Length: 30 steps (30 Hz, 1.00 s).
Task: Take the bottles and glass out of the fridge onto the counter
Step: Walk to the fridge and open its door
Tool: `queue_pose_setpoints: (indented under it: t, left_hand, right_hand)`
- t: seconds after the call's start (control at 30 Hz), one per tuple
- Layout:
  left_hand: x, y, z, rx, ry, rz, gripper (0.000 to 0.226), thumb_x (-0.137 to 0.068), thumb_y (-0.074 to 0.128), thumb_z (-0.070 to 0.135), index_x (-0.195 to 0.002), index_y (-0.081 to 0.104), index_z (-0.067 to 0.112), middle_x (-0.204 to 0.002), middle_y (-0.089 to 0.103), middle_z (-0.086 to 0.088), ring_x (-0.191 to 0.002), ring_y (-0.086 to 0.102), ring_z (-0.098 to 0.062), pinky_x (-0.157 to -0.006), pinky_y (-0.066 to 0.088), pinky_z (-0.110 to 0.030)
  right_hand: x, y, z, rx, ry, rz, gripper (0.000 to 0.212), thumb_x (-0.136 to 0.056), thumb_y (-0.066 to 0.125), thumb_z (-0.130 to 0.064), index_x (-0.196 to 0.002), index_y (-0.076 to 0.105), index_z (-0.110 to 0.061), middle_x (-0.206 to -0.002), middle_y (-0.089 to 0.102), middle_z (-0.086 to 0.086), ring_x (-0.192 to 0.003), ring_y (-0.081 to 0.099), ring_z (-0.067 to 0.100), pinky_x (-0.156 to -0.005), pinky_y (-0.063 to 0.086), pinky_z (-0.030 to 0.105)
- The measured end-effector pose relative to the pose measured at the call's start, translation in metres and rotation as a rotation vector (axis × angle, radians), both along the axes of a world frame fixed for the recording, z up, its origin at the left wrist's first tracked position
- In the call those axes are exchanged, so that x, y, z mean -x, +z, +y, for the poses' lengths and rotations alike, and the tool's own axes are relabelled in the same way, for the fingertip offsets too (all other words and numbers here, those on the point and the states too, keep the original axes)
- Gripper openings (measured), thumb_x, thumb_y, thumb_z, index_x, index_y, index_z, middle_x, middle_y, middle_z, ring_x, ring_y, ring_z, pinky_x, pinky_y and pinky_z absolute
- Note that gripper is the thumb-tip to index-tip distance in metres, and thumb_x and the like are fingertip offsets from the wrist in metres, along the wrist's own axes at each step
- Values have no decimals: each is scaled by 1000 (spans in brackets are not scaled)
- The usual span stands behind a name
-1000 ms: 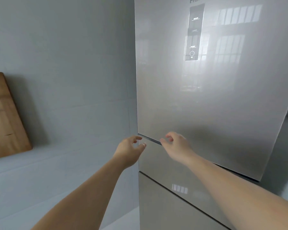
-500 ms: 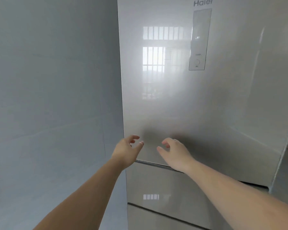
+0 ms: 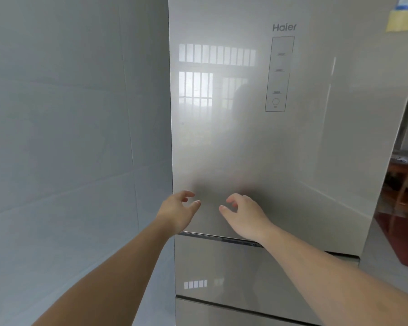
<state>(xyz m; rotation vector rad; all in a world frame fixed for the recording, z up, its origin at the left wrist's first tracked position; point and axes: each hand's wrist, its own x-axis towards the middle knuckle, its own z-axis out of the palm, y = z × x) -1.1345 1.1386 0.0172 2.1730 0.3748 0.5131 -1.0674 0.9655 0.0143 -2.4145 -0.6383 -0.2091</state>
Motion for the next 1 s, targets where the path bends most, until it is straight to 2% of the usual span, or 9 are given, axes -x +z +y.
queue_pose_setpoints:
  t: [0.2, 0.3, 0.47, 0.57, 0.63, 0.8, 0.87, 0.93, 1.0]
  left_hand:
    - [26, 0, -7, -42, 0, 33, 39, -92, 55, 43, -129, 55, 29, -129, 55, 1, -97, 53, -13, -65, 40, -19]
    - [30, 0, 5, -32, 12, 34, 40, -92, 54, 42, -130, 54, 28, -131, 54, 0, -100, 53, -14, -74, 39, -23]
    - [15, 5, 34, -35, 23, 10, 42, -93, 53, 42, -131, 54, 26, -132, 54, -2, -118, 53, -20, -88, 43, -28]
    - [-2, 10, 61, 14, 18, -4, 40, -94, 52, 41, -130, 55, 25, -129, 55, -3, -112, 55, -21, -86, 43, -27]
    - [-14, 13, 78, 81, 16, -19, 40, -95, 50, 40, -131, 54, 24, -127, 56, -3, -103, 54, -19, -81, 40, -25]
    - [-38, 15, 113, 293, 20, -101, 36, -98, 46, 37, -128, 56, 20, -112, 55, 2, -97, 49, -15, -82, 35, -24]
    - [-45, 14, 122, 338, 8, -119, 36, -99, 42, 36, -127, 57, 18, -114, 57, 0, -100, 49, -16, -84, 34, -25]
    - [-48, 13, 128, 351, 1, -124, 37, -100, 40, 37, -125, 58, 17, -110, 57, 0, -100, 50, -17, -85, 34, -26]
    - [-51, 13, 133, 357, -9, -114, 38, -100, 37, 39, -126, 57, 18, -108, 56, 2, -100, 49, -17, -86, 33, -26]
  right_hand:
    - [12, -2, -3, 25, 9, 11, 46, -91, 49, -46, -127, 52, -19, -129, 53, 1, -112, 54, 20, -94, 45, 36]
    - [17, -2, 12, 60, 25, 5, 46, -91, 48, -46, -128, 51, -19, -129, 51, 0, -111, 54, 19, -93, 46, 35]
    - [8, 13, 53, 110, 55, -73, 47, -92, 48, -46, -130, 50, -18, -130, 50, 0, -113, 53, 19, -92, 45, 34]
    - [-2, 28, 90, 82, 61, -82, 48, -92, 50, -44, -131, 50, -16, -131, 51, 3, -113, 54, 21, -93, 46, 34]
    - [-10, 37, 112, 141, 75, -137, 48, -93, 49, -42, -132, 49, -15, -133, 49, 3, -116, 53, 22, -93, 46, 36]
    - [-21, 55, 158, 636, 172, -634, 32, -92, 44, -26, -120, 53, -14, -126, 53, 6, -118, 49, 27, -92, 36, 40]
    - [-26, 56, 173, 846, 198, -794, 33, -91, 45, -22, -121, 54, -13, -122, 55, 6, -120, 47, 27, -102, 30, 43]
    - [-31, 56, 186, 1073, 181, -916, 37, -91, 45, -21, -127, 53, -12, -124, 55, 7, -125, 43, 29, -115, 14, 51]
    - [-32, 56, 193, 1245, 132, -925, 40, -94, 44, -23, -132, 51, -14, -128, 55, 7, -129, 40, 30, -116, 0, 55]
